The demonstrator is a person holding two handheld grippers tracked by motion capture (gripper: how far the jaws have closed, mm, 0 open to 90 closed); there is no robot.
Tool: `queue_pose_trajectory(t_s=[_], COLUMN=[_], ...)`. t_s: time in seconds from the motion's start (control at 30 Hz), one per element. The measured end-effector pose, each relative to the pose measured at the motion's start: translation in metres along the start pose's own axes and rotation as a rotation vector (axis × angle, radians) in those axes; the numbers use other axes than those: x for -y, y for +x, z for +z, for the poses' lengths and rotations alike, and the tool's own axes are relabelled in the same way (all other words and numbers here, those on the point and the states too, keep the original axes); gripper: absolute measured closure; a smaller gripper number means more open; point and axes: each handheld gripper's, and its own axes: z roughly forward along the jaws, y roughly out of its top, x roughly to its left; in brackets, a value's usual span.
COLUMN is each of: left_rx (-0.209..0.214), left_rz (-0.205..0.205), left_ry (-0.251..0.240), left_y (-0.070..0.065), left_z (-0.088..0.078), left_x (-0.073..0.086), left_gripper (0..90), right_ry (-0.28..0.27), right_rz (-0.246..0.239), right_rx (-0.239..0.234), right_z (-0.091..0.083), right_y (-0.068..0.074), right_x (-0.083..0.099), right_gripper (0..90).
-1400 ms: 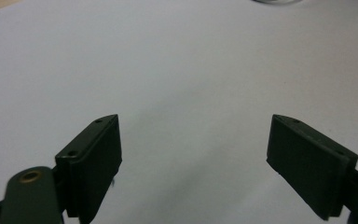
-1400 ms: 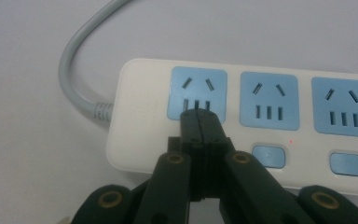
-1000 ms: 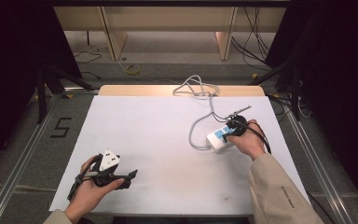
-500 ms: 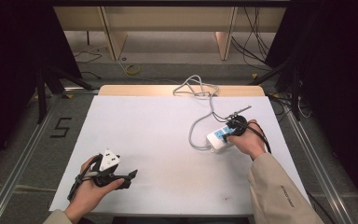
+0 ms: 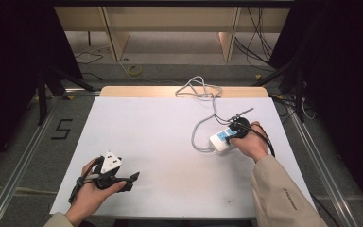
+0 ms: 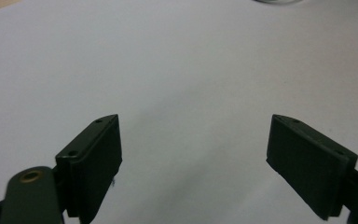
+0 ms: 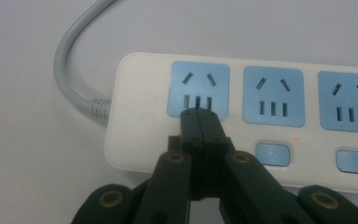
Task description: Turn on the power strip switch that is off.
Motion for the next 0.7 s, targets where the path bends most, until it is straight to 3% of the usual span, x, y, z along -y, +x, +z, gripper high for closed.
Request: queue_pose_trajectory(t_s=[0.7], left_rx=[-0.001], left_rz=[0.0], left_ry=[0.0], left_y=[0.0], left_z=[0.0002], left_x=[0.0001], left_gripper=[17.9], right_ry=[-0.024], right_rz=[0.024], right_rx=[0.001], right_z=[-0.0004], right_y=[-0.0001], right_x=[0.0025], right_gripper=[90.0])
